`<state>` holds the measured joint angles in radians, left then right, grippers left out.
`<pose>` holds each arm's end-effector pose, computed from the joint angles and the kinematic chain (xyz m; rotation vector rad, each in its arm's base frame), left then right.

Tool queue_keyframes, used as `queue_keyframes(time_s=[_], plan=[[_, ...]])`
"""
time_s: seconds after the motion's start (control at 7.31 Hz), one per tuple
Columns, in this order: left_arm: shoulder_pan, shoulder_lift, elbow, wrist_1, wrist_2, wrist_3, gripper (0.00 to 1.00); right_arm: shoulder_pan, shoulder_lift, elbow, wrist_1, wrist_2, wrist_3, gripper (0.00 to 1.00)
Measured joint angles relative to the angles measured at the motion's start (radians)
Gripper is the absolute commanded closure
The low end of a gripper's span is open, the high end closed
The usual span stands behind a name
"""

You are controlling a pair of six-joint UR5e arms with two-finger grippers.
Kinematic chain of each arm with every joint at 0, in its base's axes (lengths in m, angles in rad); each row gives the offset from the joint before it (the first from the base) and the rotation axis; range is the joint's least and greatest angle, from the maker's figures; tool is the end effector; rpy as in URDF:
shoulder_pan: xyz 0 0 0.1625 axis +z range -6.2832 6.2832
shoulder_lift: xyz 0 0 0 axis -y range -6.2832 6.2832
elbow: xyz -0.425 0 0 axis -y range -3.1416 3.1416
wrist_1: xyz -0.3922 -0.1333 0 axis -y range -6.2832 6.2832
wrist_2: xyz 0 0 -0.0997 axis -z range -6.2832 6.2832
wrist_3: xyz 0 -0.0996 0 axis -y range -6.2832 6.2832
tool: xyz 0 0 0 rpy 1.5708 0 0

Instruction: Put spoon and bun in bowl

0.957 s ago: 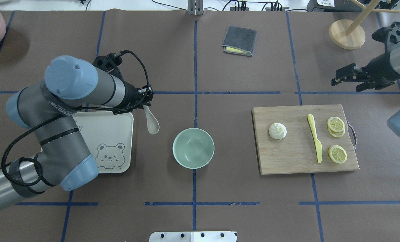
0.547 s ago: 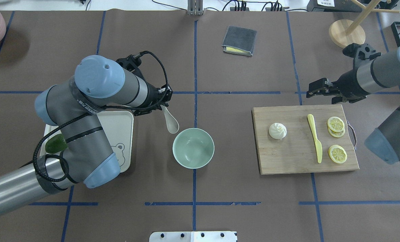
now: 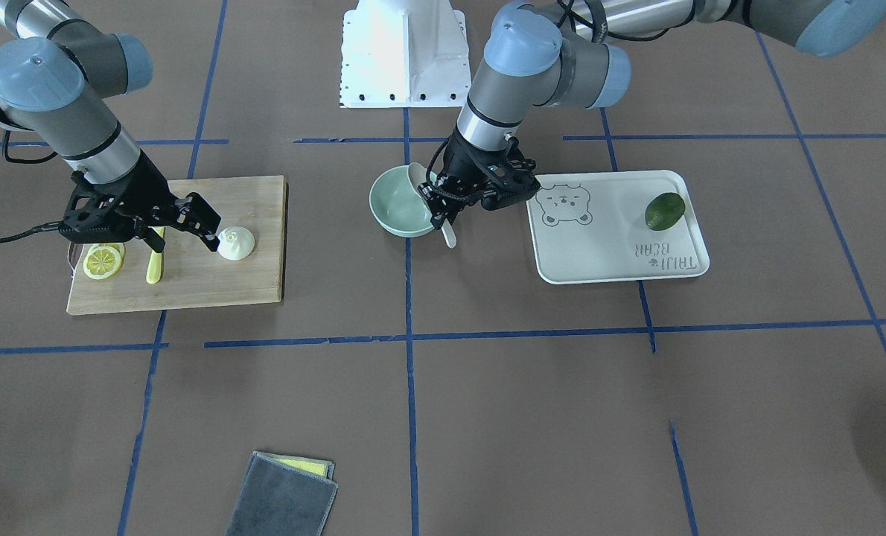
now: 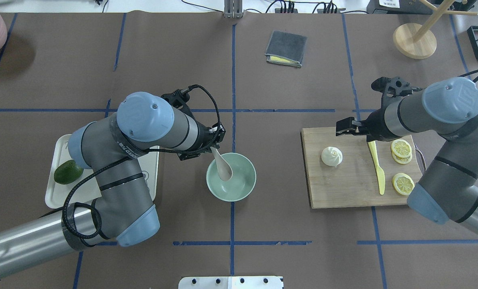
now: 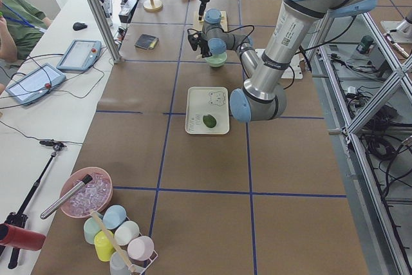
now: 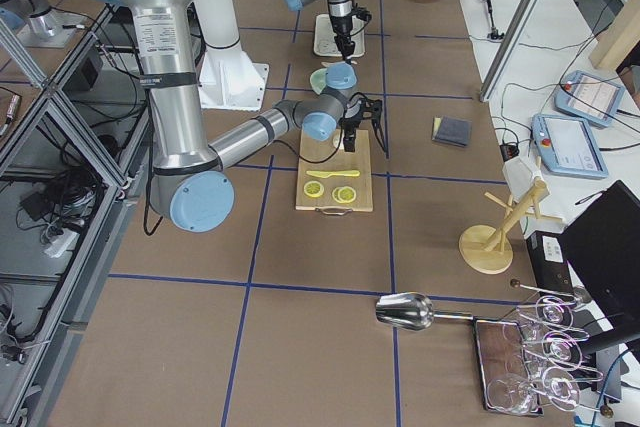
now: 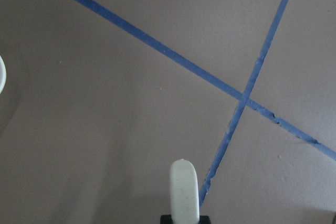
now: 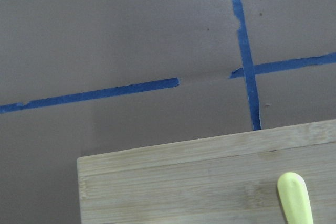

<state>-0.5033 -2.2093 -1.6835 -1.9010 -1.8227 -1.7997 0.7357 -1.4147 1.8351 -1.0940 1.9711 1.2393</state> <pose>0.5363 -0.4191 0.1934 -0.0785 1.1096 -0.5203 -0.3503 -0.4445 0.4016 0.1290 -0.9518 0.1932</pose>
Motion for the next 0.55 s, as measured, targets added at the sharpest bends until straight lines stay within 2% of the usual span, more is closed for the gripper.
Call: queue_keyframes(time_s=[0.41, 0.55], plan=[[0.029, -0.010, 0.008, -0.014, 0.030, -0.033, 1.00, -0.051, 0.005, -0.006, -0.005, -0.037, 0.003, 0.00], [0.033, -0.012, 0.010, -0.015, 0.034, -0.036, 0.44, -0.067, 0.012, -0.009, -0.010, -0.044, 0.003, 0.00]])
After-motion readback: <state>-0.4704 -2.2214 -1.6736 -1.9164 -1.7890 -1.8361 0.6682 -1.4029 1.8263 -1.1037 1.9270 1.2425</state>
